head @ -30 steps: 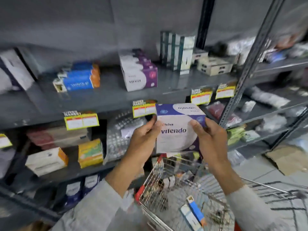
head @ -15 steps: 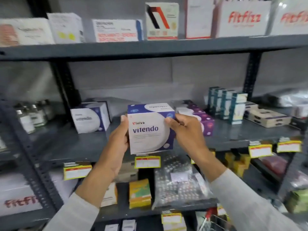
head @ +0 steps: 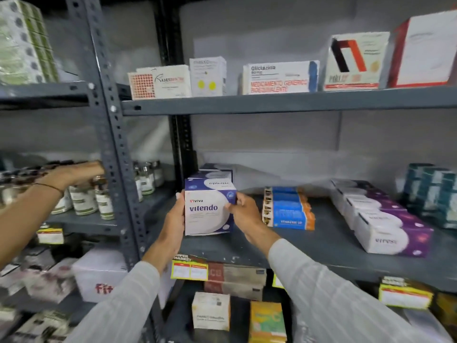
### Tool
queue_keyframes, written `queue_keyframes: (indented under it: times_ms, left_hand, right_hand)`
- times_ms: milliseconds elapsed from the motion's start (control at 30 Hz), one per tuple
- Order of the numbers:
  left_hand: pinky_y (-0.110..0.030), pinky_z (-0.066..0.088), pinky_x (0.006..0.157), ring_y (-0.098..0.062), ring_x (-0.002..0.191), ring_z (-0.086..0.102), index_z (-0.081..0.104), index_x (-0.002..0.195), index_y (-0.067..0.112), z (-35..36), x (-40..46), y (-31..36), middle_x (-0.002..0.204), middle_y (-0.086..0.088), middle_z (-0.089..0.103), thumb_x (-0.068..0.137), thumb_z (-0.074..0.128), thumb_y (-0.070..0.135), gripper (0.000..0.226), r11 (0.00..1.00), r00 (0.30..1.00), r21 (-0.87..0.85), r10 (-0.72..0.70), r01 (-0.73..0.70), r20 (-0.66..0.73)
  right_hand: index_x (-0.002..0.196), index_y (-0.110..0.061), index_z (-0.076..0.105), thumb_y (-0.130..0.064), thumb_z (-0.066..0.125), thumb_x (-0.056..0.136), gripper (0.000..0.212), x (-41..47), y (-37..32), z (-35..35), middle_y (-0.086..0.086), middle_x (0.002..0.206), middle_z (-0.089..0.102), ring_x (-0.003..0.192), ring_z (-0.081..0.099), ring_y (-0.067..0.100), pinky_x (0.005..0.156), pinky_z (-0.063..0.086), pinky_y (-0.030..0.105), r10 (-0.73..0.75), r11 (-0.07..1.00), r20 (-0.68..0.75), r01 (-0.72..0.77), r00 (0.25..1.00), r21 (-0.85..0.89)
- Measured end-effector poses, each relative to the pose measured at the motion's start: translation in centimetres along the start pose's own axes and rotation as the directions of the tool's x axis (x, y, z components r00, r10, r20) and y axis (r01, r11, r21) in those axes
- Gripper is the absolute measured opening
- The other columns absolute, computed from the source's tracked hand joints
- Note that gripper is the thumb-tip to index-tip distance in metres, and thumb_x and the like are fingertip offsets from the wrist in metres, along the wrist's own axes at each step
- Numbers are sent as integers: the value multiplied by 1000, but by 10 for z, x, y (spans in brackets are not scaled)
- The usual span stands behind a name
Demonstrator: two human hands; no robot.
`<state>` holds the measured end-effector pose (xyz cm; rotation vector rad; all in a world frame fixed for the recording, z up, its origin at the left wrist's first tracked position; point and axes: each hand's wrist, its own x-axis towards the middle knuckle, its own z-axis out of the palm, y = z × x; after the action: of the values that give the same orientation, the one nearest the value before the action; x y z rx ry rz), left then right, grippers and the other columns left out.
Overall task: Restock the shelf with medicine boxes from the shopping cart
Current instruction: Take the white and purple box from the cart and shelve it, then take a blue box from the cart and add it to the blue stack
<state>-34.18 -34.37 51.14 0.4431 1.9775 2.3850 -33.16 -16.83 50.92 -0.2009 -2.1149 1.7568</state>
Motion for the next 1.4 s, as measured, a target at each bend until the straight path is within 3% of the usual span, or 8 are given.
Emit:
queue_keyframes:
  times_ms: [267,467,533,767,900,1033,1133,1400]
  left_hand:
    - [-29,60,78,-13,105,76,73,117,37,-19,12,-28,112,6,81,102,31,64,52,999,999,-3,-32,32,-42]
    - [-32,48,107,-14,127,62,59,141,26,-10,-7,-23,143,-5,64,103,50,47,45,996,921,41,94,-85,-377]
    - [-26,53,96,-16,122,66,64,136,22,4,-30,-19,134,-7,69,91,57,44,51,978,870,37,198,-204,-451]
    - [-34,57,96,-23,108,74,75,111,28,95,-129,-86,107,0,79,101,51,33,27,938,930,122,339,-324,-140]
    - [-37,55,98,-11,115,70,74,119,22,156,-204,-188,117,5,77,104,48,41,36,908,969,368,129,-201,212]
    - [-35,53,101,-13,118,69,70,131,20,206,-279,-276,126,1,75,102,48,41,41,813,849,570,-215,-118,482]
    - [-34,53,95,-23,119,69,67,134,23,233,-325,-328,129,-3,75,102,51,39,39,669,713,722,-419,-176,562]
    - [-37,42,111,-24,139,52,55,142,26,280,-395,-444,148,0,61,101,35,52,52,387,431,809,-700,-442,570]
  right_hand:
    - [137,-24,60,-10,63,95,45,8,19,13,-2,132,70,116,67,20,71,60,22,-35,997,53,38,998,-72]
    - [153,-24,46,-11,57,101,54,-25,24,-16,-11,144,56,125,53,3,93,50,14,-199,975,28,201,980,-99]
    - [146,-26,54,-11,58,101,47,-51,33,-42,-15,142,59,126,57,1,97,51,11,-269,961,-20,268,963,-64]
    - [104,-25,74,-6,63,94,24,-168,101,-161,-4,95,80,84,75,15,77,61,29,-238,963,-152,253,959,89]
    - [101,-23,75,-8,66,93,19,-239,177,-241,-5,85,79,67,71,9,66,58,22,-58,998,-220,63,974,17]
    - [97,-26,76,-6,63,98,24,-307,270,-316,7,87,78,73,71,25,68,62,39,159,981,-288,-183,944,-57]
    - [94,-21,75,-2,65,93,21,-355,341,-361,22,87,76,73,70,37,70,58,54,350,898,-292,-407,890,-166]
    - [101,-2,80,-3,67,86,20,-472,502,-410,24,107,78,101,73,41,86,57,36,696,443,-354,-761,625,-474]
